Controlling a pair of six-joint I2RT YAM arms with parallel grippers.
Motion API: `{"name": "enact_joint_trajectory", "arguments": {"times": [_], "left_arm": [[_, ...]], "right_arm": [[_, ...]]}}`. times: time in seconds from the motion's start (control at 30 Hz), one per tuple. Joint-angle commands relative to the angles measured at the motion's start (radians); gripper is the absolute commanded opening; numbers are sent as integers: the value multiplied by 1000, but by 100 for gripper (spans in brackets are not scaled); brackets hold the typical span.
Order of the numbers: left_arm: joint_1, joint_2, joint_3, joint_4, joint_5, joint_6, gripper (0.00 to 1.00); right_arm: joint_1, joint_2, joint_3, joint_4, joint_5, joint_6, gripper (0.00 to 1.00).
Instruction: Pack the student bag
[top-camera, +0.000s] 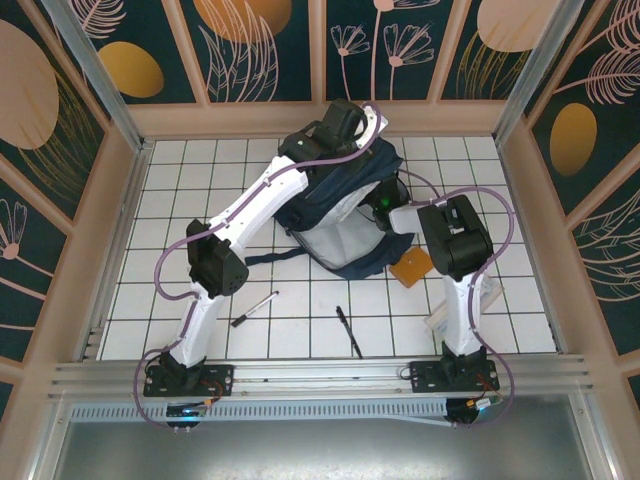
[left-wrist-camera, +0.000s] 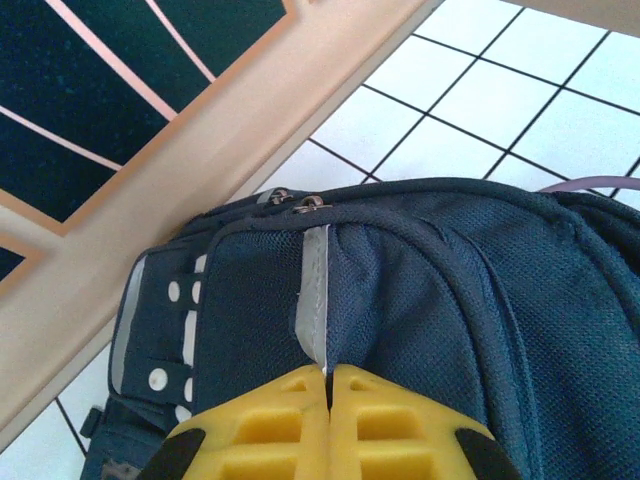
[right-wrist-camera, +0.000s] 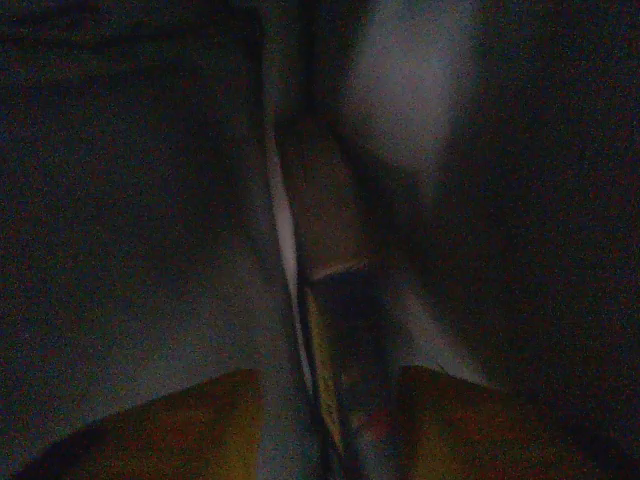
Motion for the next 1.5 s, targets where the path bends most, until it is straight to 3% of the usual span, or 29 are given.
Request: {"name": "enact_joint_trajectory", "arguments": {"times": [0.0, 0.4, 0.53, 0.57, 0.63, 0.77, 0.8, 0.9, 1.07, 1.13, 1.23, 1.47], "left_arm": [[0, 6, -3, 88, -67, 29, 0], [26, 23, -62, 106, -77, 42, 0], [27, 34, -114, 99, -25, 19, 0], [27, 36, -121, 90, 8, -4, 3], [29, 34, -120, 65, 42, -74, 37], [69, -37, -152, 5, 34, -221, 57], [86, -64, -180, 4, 25, -247, 59], [159, -154, -331, 29, -52, -333, 80], [318, -195, -605, 199, -9, -346, 80], [349, -159, -644, 234, -60, -317, 78], [364, -102, -689, 255, -138, -277, 77], [368, -180, -953, 352, -89, -270, 72]], "right_arm": [[-7, -98, -51, -127, 3, -17, 47], [-75, -595, -473, -338, -157, -208, 52], [-140, -810, -591, -513, -165, -377, 50], [-158, -858, -593, -574, -175, -444, 49], [-163, -929, -571, -701, -157, -573, 48], [-143, -1012, -507, -908, -160, -794, 47], [-124, -1014, -488, -939, -152, -829, 47], [-30, -963, -427, -957, -178, -909, 47], [103, -752, -356, -770, -284, -870, 45], [134, -662, -312, -745, -209, -870, 43], [135, -521, -260, -737, -101, -880, 38], [60, -345, -177, -726, -30, -937, 32]]}}
